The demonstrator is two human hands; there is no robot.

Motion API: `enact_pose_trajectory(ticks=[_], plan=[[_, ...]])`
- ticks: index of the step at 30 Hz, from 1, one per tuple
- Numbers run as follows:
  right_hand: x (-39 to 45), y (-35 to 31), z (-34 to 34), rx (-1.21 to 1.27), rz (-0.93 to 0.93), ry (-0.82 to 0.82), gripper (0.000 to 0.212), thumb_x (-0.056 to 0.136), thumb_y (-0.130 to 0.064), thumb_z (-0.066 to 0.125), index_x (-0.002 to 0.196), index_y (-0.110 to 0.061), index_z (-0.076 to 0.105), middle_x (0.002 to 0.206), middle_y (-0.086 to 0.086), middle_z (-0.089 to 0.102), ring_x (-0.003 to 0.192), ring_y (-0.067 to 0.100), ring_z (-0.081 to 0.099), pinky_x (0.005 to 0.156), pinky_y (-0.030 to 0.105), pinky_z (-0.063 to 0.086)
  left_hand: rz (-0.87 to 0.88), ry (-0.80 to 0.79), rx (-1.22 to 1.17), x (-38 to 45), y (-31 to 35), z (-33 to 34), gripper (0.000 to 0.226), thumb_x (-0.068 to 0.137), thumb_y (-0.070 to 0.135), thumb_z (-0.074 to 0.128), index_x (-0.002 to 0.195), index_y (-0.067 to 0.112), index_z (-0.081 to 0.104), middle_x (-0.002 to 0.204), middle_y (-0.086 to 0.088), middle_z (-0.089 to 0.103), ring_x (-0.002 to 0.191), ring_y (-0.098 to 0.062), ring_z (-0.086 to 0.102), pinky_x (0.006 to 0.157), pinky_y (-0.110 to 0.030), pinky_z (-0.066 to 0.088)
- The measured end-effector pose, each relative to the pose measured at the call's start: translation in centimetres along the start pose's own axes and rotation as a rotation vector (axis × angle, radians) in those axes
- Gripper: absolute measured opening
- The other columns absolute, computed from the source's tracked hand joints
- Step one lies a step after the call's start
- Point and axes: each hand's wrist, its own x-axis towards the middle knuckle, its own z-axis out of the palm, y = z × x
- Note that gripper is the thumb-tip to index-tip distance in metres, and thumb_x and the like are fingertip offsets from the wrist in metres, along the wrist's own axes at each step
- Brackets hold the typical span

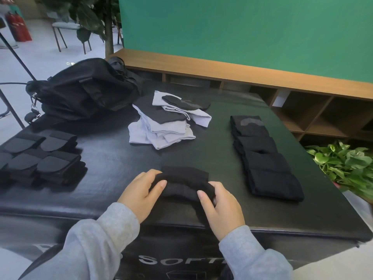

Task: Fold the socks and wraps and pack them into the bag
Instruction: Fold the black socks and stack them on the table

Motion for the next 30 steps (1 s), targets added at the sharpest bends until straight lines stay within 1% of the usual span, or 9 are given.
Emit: enact_pose_trajectory(ticks=[5,9,11,14,18,20,24,27,30], plan=[[0.0,-0.1,-0.2,-0.001,0.007,0.004,0.028,0.092,-0.048,0.044,0.113,-0.03,0.049,0.09,-0.018,0.056,0.093,0.008,0.056,0.086,0.026,0.047,-0.003,-0.002,-0.076,0.1,-0.3,0.1,0.014,0.094,0.032,0.044,0.105,0.027,0.052,0.1,0.005,0.063,0.095,-0.012,0.059,0.085,-0.028,0.049],[-0.2,0.1,0.2,-0.001,-0.092,0.085,0.025,0.086,-0.048,0.055,0.103,-0.03,0.052,0.095,-0.032,0.04,0.091,-0.002,0.048,0.08,0.016,0.045,-0.015,-0.005,-0.142,0.1,-0.5,-0.2,0.019,0.092,0.036,0.043,0.104,0.025,0.054,0.1,0.006,0.064,0.096,-0.014,0.06,0.089,-0.037,0.05],[-0.3,0.2,0.4,-0.007,-0.179,0.134,0.024,0.083,-0.042,0.062,0.101,-0.028,0.055,0.104,-0.035,0.034,0.1,-0.009,0.041,0.077,0.006,0.036,-0.006,0.0,-0.16,0.1,-0.5,-0.2,0.025,0.089,0.041,0.043,0.104,0.026,0.055,0.1,0.007,0.064,0.096,-0.013,0.06,0.088,-0.035,0.051],[-0.4,0.0,0.3,0.012,-0.218,0.123,0.02,0.086,-0.042,0.056,0.104,-0.034,0.054,0.108,-0.041,0.035,0.106,-0.014,0.039,0.077,0.007,0.036,0.073,0.068,-0.134,0.1,-0.5,-0.2,0.013,0.091,0.031,0.048,0.098,0.023,0.056,0.096,0.012,0.055,0.09,-0.007,0.056,0.08,-0.023,0.045],[-0.3,-0.3,-0.1,-0.019,-0.083,0.004,0.024,0.092,-0.048,0.043,0.115,-0.04,0.047,0.096,-0.02,0.047,0.084,0.005,0.052,0.078,0.019,0.043,0.05,0.048,-0.178,0.0,-0.4,-0.2,0.021,0.091,0.033,0.045,0.105,0.023,0.057,0.101,0.012,0.059,0.096,-0.009,0.058,0.085,-0.027,0.047],[-0.2,-0.4,-0.1,-0.024,-0.045,0.003,0.027,0.094,-0.048,0.04,0.117,-0.037,0.046,0.098,-0.013,0.051,0.085,0.008,0.053,0.079,0.021,0.043,0.005,0.02,-0.188,0.0,-0.2,-0.3,0.021,0.092,0.037,0.042,0.104,0.026,0.056,0.095,0.011,0.063,0.094,-0.01,0.06,0.085,-0.029,0.049],[0.4,-0.8,-0.2,-0.001,-0.001,-0.005,0.021,0.096,-0.046,0.037,0.112,-0.036,0.045,0.096,-0.009,0.06,0.088,0.01,0.055,0.08,0.025,0.045,-0.008,0.039,-0.16,0.2,0.4,-0.2,0.019,0.095,0.036,0.039,0.101,0.026,0.054,0.09,0.011,0.062,0.089,-0.01,0.06,0.076,-0.022,0.046],[0.9,-1.4,-0.4,-0.001,0.035,-0.015,0.016,0.097,-0.044,0.034,0.108,-0.035,0.043,0.089,-0.009,0.062,0.084,0.013,0.056,0.076,0.028,0.045,-0.073,0.056,-0.132,0.7,0.2,0.0,0.033,0.091,0.048,0.036,0.104,0.021,0.051,0.094,0.004,0.061,0.093,-0.019,0.06,0.081,-0.031,0.049],[1.4,-2.0,-0.3,-0.025,0.081,-0.007,0.019,0.098,-0.046,0.03,0.103,-0.032,0.042,0.085,-0.009,0.061,0.083,0.017,0.056,0.073,0.03,0.042,-0.146,0.016,-0.154,1.0,0.2,0.0,0.07,0.069,0.077,0.034,0.115,0.026,0.048,0.113,0.006,0.063,0.105,-0.016,0.06,0.092,-0.041,0.049]])
